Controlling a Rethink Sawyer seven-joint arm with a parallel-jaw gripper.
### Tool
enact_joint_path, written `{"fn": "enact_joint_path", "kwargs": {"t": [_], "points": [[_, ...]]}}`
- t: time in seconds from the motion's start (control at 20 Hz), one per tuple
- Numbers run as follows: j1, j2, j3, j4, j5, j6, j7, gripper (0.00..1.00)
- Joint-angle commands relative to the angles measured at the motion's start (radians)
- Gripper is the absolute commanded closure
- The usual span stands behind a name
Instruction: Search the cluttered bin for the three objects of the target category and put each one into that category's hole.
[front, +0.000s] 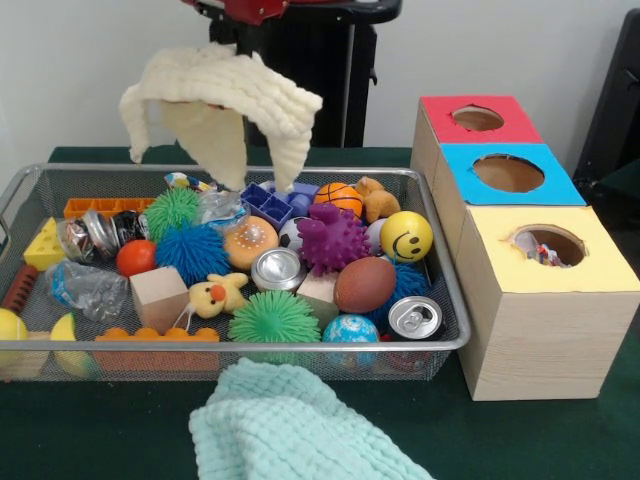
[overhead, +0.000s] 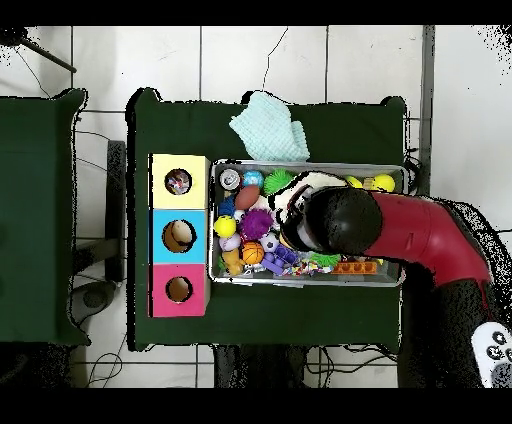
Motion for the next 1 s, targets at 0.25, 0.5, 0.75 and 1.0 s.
{"fn": "enact_joint_path", "kwargs": {"t": [0.25, 0.5, 0.75, 1.0], "points": [[-0.088, 0.095, 0.070, 0.003, -0.053, -0.023, -0.204, 1.00], [-0.122, 0.129, 0.092, -0.041, -0.077, -0.003, -0.245, 1.00], [-0.149, 0.158, 0.116, -0.090, -0.094, 0.030, -0.284, 1.00], [-0.168, 0.183, 0.138, -0.133, -0.115, 0.055, -0.308, 1.00]]}}
